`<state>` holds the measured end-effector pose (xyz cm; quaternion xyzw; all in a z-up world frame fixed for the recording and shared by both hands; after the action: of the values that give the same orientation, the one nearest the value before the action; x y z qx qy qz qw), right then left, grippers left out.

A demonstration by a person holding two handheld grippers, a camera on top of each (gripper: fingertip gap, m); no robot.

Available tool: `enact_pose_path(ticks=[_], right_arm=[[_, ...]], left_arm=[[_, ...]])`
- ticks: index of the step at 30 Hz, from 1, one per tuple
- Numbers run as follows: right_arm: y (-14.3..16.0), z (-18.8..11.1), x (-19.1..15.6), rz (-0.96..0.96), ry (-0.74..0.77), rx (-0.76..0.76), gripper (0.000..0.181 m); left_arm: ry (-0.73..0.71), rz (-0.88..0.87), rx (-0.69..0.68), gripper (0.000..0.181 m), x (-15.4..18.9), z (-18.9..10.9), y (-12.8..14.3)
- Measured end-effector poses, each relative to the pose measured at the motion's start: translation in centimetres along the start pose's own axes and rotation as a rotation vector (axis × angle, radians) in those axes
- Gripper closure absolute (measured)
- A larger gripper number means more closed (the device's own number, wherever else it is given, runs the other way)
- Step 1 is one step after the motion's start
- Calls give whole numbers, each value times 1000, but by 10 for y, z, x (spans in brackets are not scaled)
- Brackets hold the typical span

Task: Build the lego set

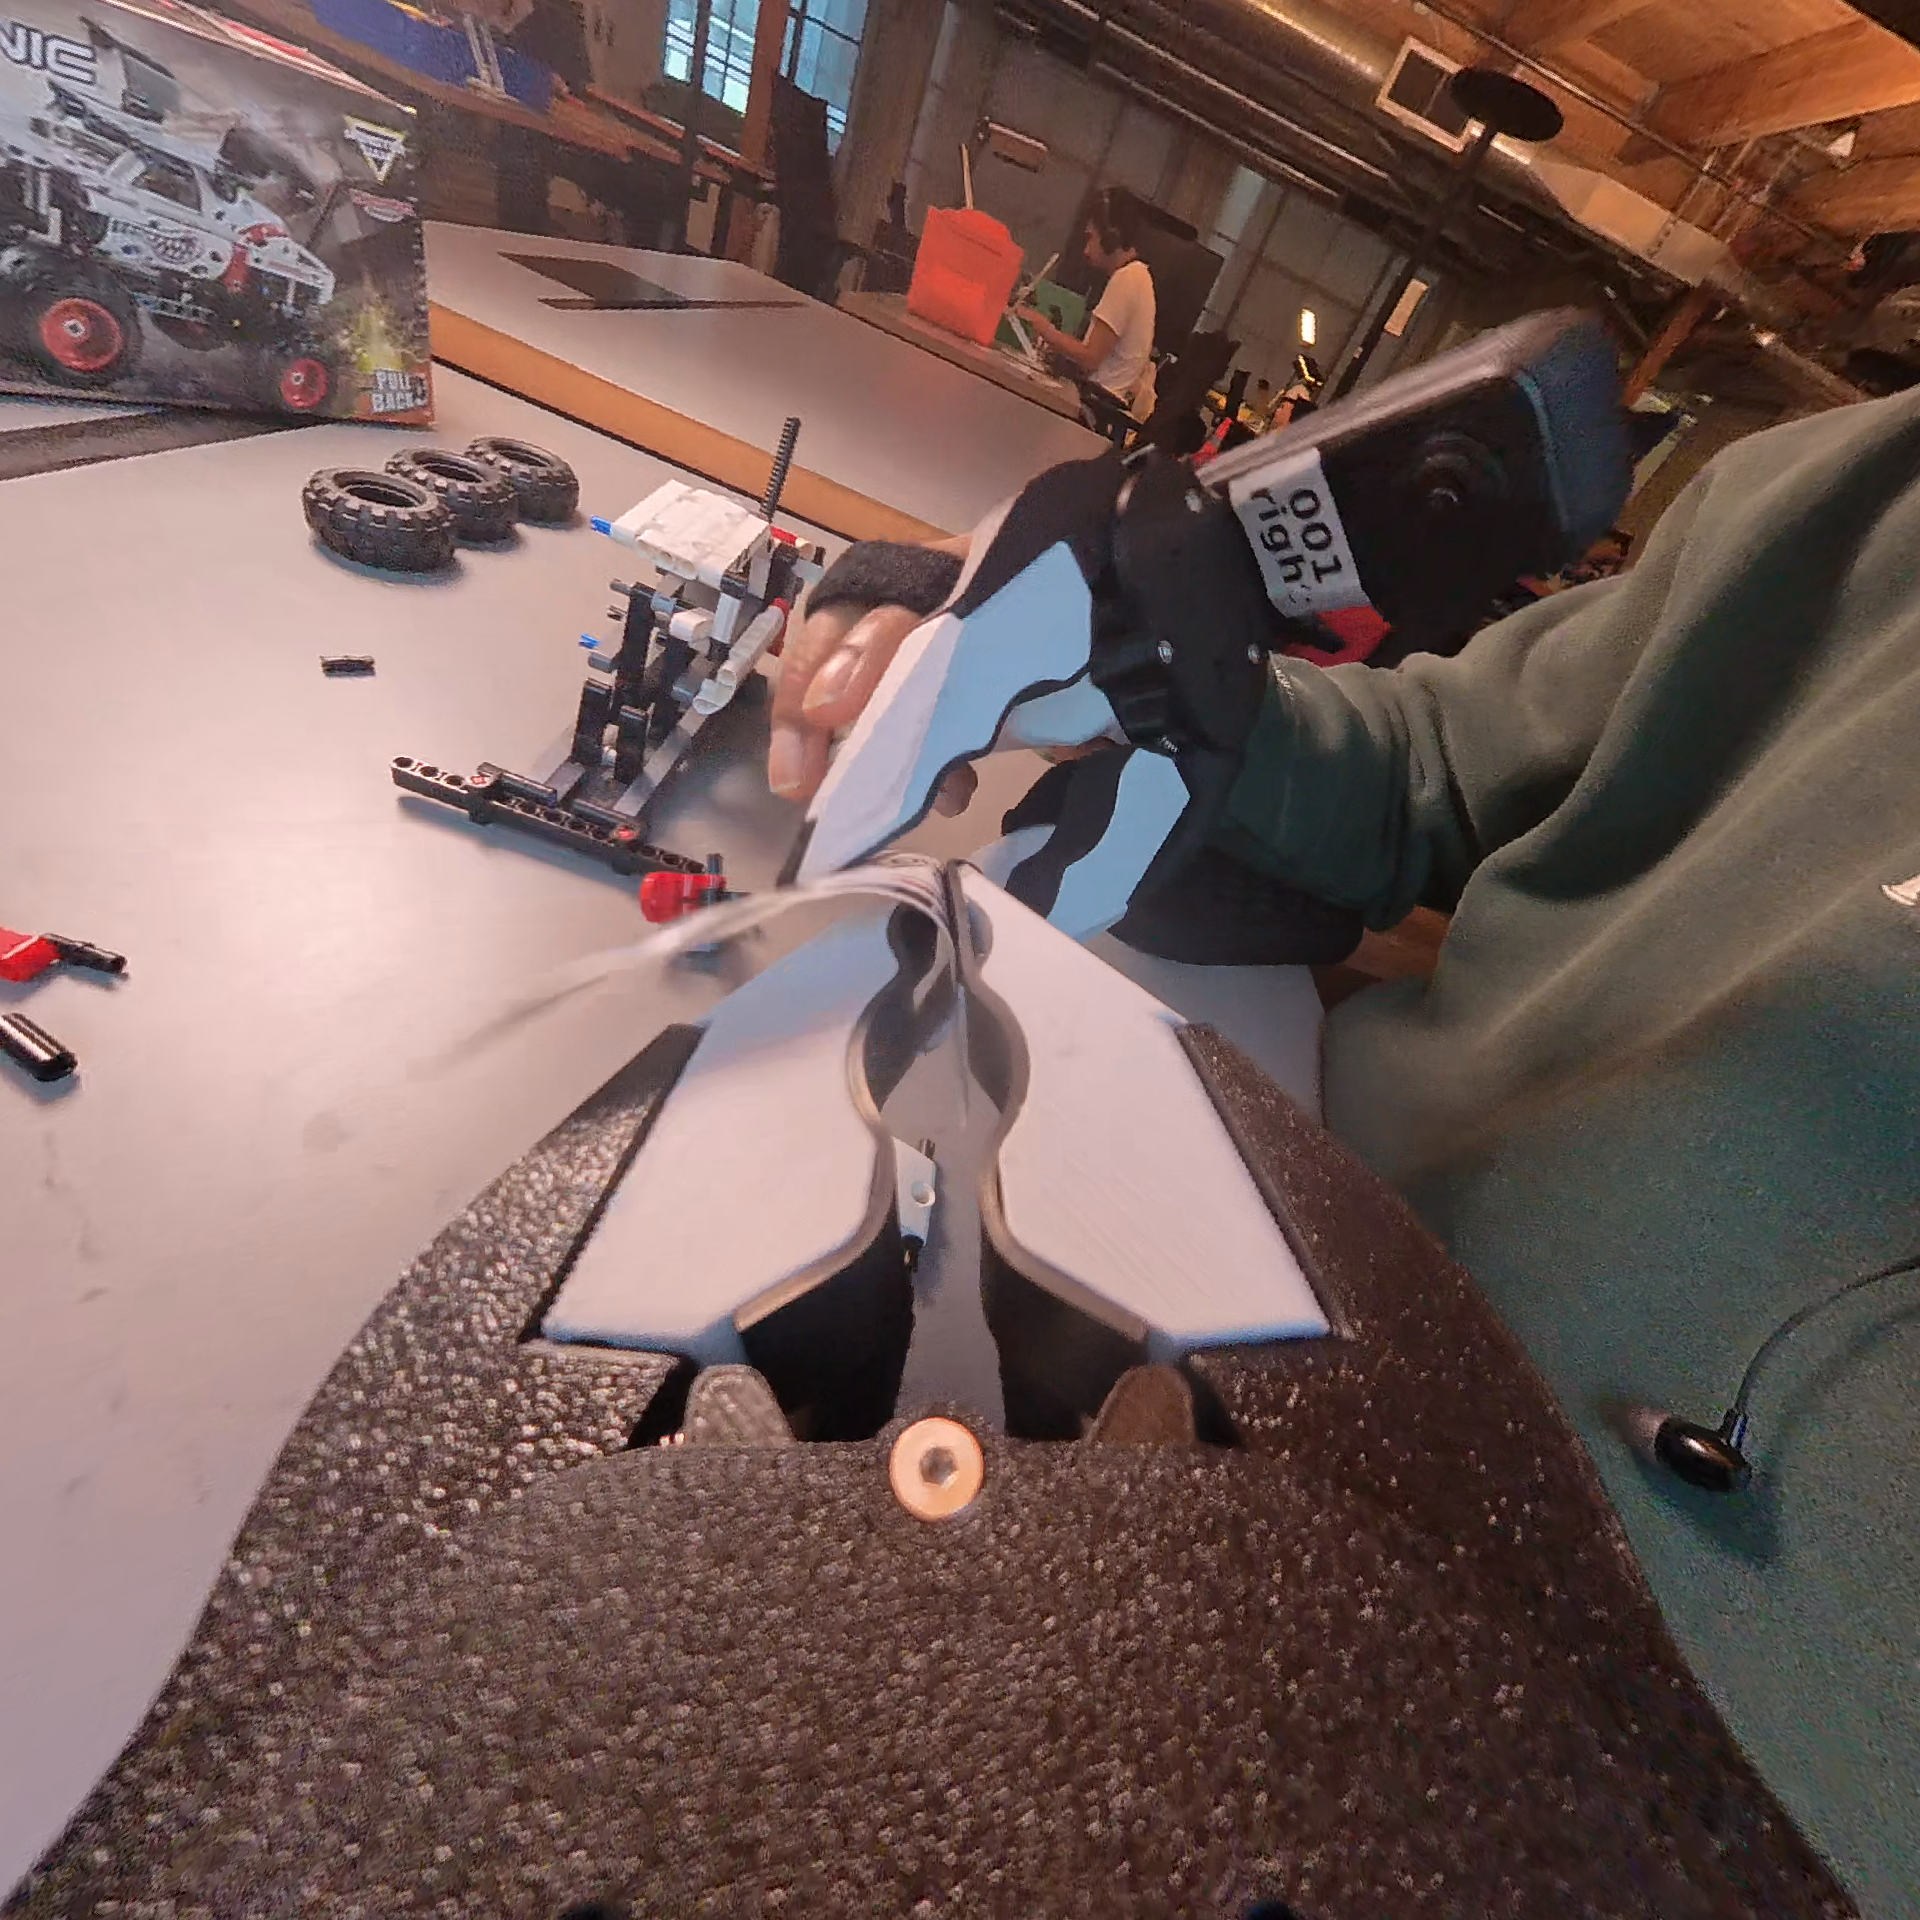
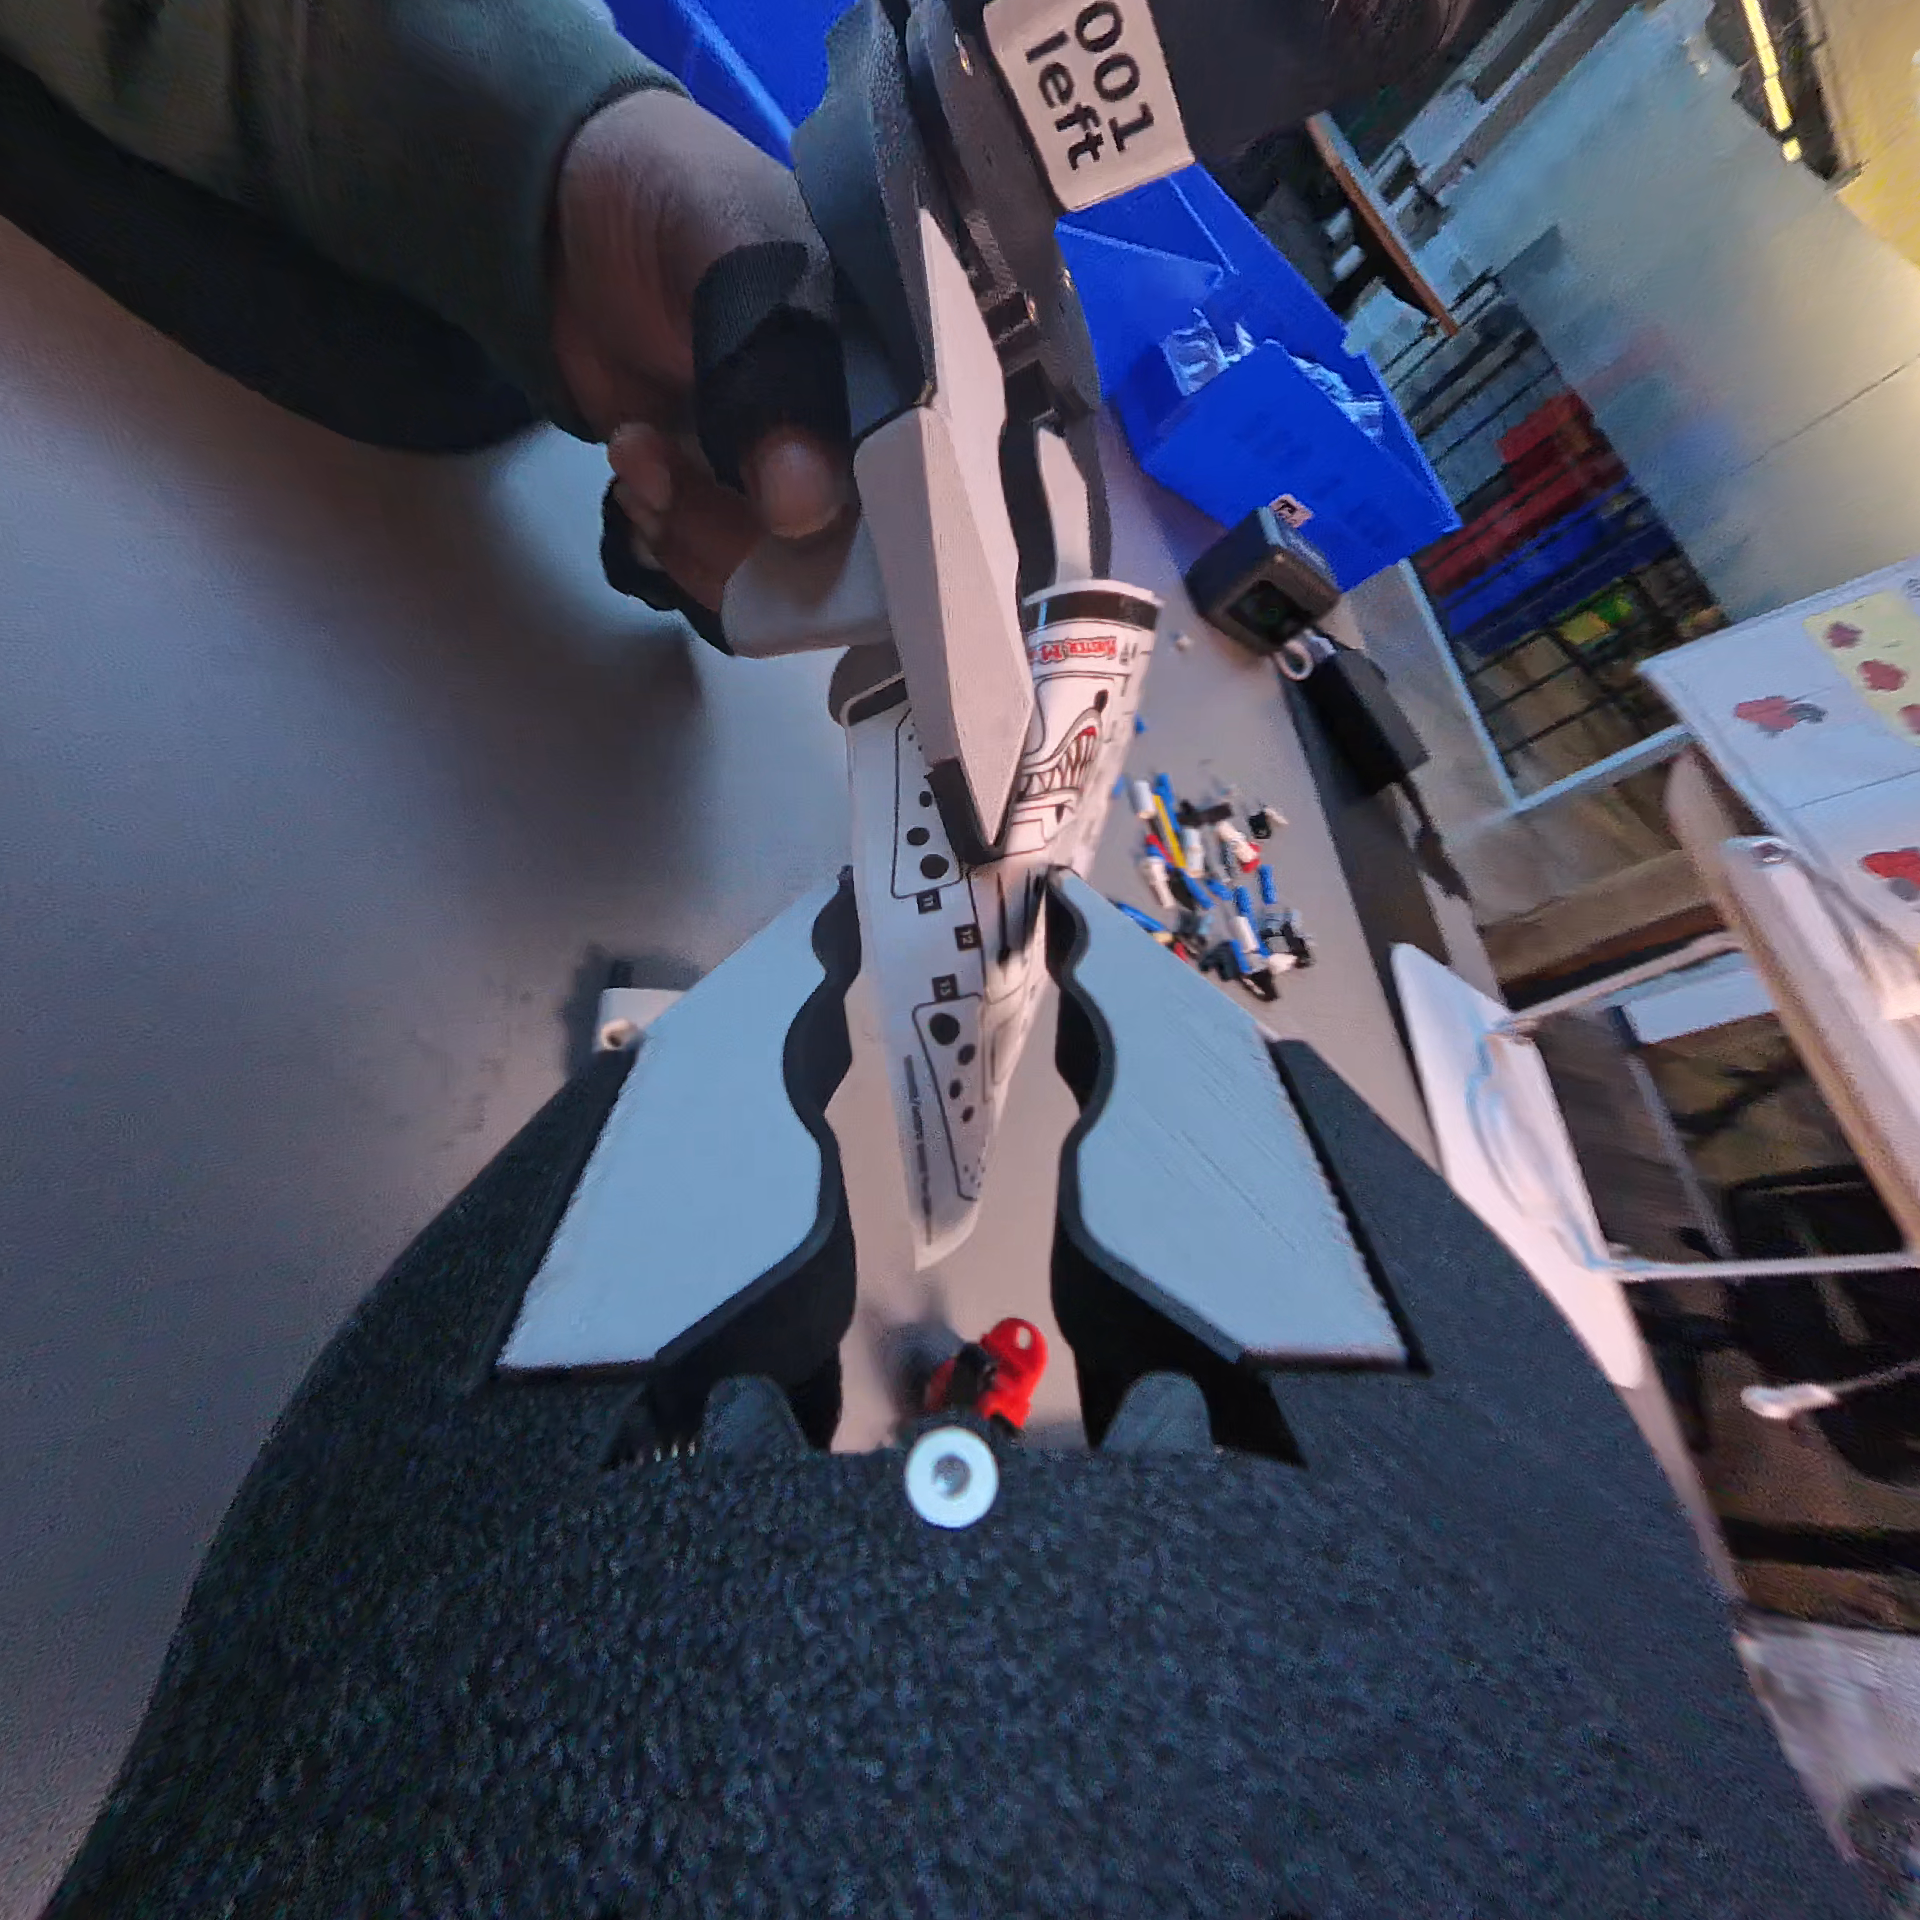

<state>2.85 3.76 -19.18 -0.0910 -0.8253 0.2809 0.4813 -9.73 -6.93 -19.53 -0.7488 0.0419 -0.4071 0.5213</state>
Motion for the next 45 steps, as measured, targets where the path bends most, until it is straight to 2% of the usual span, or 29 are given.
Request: enact_pose_path(ticks=[3, 7, 11, 18, 22, 24, 27, 30, 35, 45], right_arm=[[2, -5, 1, 155, -88, 103, 152], [3, -11, 5, 278, -110, 188, 156], [3, -12, 9, 303, -68, 187, 162], [-4, -12, 7, 254, -31, 181, 164], [1, -13, 8, 403, -147, 237, 145], [6, -17, 14, 497, -163, 285, 146], [8, -20, 20, 563, -144, 311, 160], [10, -19, 20, 537, -112, 264, 170], [10, -18, 18, 473, -92, 221, 177], [15, -23, 20, 460, -90, 210, 181]], left_arm=[[21, 33, -4, 179, 3, -1, 1], [40, 58, 19, 177, 6, -3, -2], [58, 79, 27, 161, 12, -2, -2], [35, 67, 70, 181, 13, -2, -5], [-12, 93, 57, 181, 13, -3, -5], [-46, 125, 39, 181, 13, -4, -5], [-119, 205, 5, 181, 16, -3, -3], [-174, 269, -28, 181, 18, 1, 0], [-203, 300, -48, 181, 18, 2, 2], [-230, 333, -61, 181, 18, 3, 3]])
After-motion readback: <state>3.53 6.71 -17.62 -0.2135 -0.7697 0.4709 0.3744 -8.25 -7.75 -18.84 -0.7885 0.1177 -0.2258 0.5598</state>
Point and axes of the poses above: each gripper's, where its closed fingertips meet, z out along the fingers, y out of its underside, x = y × z across the jaws, the point moved 10 cm from there along -z, back along the fingers, and after that the axes turned 14 degrees about -z, right-handed, at the moved point
